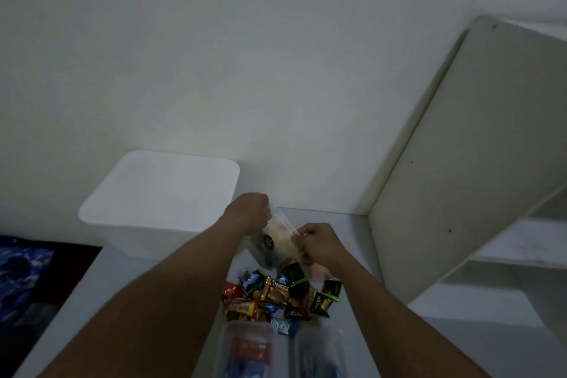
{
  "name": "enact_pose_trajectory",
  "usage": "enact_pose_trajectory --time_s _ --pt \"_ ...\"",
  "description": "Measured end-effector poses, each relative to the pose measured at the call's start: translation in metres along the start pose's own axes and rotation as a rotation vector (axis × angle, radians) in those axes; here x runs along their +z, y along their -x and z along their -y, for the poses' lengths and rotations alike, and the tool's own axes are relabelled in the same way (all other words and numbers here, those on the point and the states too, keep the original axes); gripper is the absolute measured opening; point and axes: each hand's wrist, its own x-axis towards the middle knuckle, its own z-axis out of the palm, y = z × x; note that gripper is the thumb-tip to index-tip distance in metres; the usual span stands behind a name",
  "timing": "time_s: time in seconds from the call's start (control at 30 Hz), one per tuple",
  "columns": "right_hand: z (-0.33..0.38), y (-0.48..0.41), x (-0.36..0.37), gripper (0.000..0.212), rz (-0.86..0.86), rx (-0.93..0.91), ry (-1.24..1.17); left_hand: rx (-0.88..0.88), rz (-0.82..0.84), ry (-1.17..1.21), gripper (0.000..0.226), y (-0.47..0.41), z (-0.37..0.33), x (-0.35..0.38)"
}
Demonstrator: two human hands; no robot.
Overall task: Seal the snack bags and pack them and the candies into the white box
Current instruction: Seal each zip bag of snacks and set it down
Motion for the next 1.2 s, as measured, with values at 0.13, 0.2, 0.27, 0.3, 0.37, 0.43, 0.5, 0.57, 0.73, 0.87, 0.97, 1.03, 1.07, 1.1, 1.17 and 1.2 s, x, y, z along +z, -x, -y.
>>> enact_pose_trajectory --time_s 0.13,0.2,0.27,0.3,0.37,0.43,0.5,0.57,0.73,0.87,0.97,1.03,1.07,1.1,1.17,1.2 --pt "0.038 0.026 -0.023 0.01 0.02 -0.068 -0.024 0.013 -0.048 0.086 0.009 0.025 -0.019 -0.043" --pt "0.058 0.039 -0.036 0.013 -0.002 -0.119 -0.029 0.012 -0.069 0.165 0.01 0.035 -0.029 -0.061" --pt "0.08 0.049 -0.049 0.014 -0.041 -0.181 -0.008 0.007 -0.078 0.268 0.01 0.045 -0.039 -0.079" --pt "0.089 0.053 -0.055 0.014 -0.062 -0.214 0.008 0.019 -0.081 0.328 0.008 0.049 -0.045 -0.087" --pt "0.107 0.062 -0.066 0.014 -0.104 -0.284 0.037 0.041 -0.099 0.463 0.007 0.058 -0.056 -0.104" --pt "0.124 0.071 -0.075 0.015 -0.139 -0.348 0.058 0.062 -0.105 0.598 0.003 0.071 -0.068 -0.117" --pt "0.138 0.08 -0.083 0.014 -0.161 -0.396 0.066 0.07 -0.101 0.689 0.004 0.08 -0.076 -0.128" --pt "0.152 0.088 -0.09 0.014 -0.162 -0.434 0.079 0.104 -0.107 0.753 0.01 0.086 -0.082 -0.138" --pt "0.181 0.103 -0.102 0.012 -0.161 -0.514 0.143 0.174 -0.102 0.846 0.01 0.095 -0.096 -0.163" --pt "0.195 0.108 -0.108 0.008 -0.188 -0.547 0.179 0.227 -0.079 0.835 0.017 0.098 -0.105 -0.176" --pt "0.201 0.11 -0.109 0.008 -0.195 -0.554 0.172 0.252 -0.149 0.833 0.016 0.098 -0.11 -0.181" --pt "0.204 0.113 -0.108 0.009 -0.189 -0.562 0.181 0.268 -0.181 0.835 0.017 0.097 -0.112 -0.183" --pt "0.206 0.114 -0.107 0.009 -0.188 -0.567 0.183 0.276 -0.191 0.835 0.017 0.096 -0.113 -0.184" --pt "0.208 0.115 -0.107 0.01 -0.19 -0.577 0.183 0.285 -0.198 0.836 0.015 0.095 -0.114 -0.185" --pt "0.211 0.118 -0.107 0.012 -0.203 -0.596 0.192 0.297 -0.193 0.843 0.011 0.095 -0.116 -0.185" --pt "0.213 0.119 -0.108 0.012 -0.212 -0.602 0.198 0.297 -0.179 0.851 0.009 0.096 -0.117 -0.186"
